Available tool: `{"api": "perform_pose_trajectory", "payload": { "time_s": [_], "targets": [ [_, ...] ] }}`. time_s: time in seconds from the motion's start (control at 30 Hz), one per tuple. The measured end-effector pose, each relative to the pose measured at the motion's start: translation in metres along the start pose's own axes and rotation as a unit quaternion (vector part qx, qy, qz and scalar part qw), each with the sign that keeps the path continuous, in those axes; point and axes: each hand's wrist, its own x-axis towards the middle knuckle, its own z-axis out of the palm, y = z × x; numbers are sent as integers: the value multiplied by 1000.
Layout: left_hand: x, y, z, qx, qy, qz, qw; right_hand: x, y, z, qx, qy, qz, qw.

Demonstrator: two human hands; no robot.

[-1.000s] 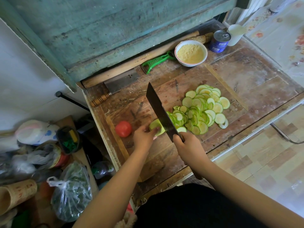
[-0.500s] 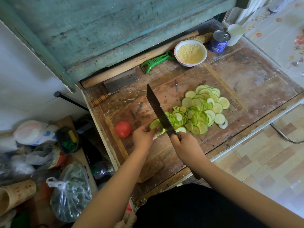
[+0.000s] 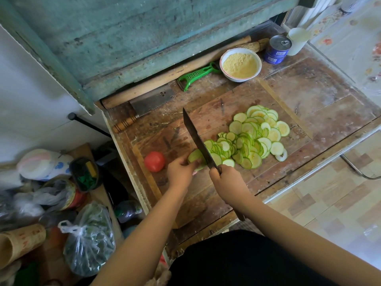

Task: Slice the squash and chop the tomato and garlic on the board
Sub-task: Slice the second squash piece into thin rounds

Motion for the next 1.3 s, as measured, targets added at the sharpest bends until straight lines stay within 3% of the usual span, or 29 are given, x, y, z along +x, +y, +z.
{"api": "perform_pose_trajectory", "payload": {
  "time_s": [0.23, 0.7, 1.3],
  "targets": [
    [-3, 3, 2, -14, 13, -15, 1000, 13, 4, 3, 5, -12, 28, 1000],
    [-5, 7, 2, -38, 7, -32, 999, -10, 14, -10, 53, 39, -39, 997],
    [-7, 13, 2, -84, 0, -54, 995, -15, 14, -7, 59, 51, -46, 996]
  ]
}}
